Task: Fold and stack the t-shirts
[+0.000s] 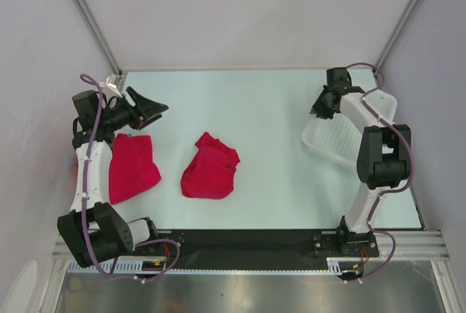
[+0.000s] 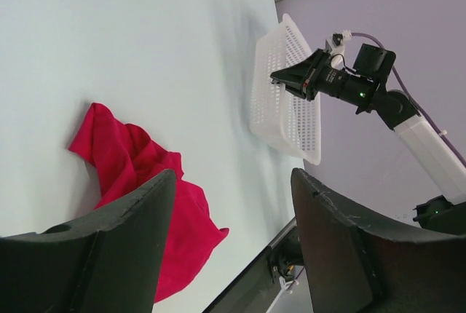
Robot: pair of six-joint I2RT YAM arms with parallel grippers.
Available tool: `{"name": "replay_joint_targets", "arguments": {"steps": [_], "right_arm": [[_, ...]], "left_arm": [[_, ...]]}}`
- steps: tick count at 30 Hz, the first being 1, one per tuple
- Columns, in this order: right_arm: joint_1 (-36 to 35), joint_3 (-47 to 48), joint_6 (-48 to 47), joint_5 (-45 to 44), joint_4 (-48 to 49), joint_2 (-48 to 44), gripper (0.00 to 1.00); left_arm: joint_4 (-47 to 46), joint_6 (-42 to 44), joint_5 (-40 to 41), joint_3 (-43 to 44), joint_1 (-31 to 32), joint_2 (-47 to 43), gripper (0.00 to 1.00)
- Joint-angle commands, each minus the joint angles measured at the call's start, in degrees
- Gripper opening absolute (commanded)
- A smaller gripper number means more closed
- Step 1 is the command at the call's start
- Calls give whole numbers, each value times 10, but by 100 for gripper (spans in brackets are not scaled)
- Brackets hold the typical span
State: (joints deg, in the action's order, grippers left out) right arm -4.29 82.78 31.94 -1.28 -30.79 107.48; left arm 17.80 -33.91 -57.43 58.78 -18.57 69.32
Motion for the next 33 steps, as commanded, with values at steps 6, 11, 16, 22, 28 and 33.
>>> {"name": "replay_joint_targets", "arguments": {"steps": [6,11,16,22,28,33], "right_arm": [[67,-61,8,-55,-60,29,6],[36,-18,-15,-75,-89,16,15],[-11,36,-36,-104,-130,-23,22],[-79,103,-61,-138,-160,-85,30],[-113,69,-63,-114,-165,-126,29],[-113,-20,-58,-105,-147,-144,25]], "left_arm": [[-36,4,-26,-17,-8,-1,70],[-40,-1,-27,-20,-8,-5,70],[-39,-5,-28,-22,-7,-11,70],[-40,-6,-27,-29,-8,-16,70],[-39,-11,-28,-30,-7,-23,70],[-38,-11,-30,-38,-7,-33,70]]}}
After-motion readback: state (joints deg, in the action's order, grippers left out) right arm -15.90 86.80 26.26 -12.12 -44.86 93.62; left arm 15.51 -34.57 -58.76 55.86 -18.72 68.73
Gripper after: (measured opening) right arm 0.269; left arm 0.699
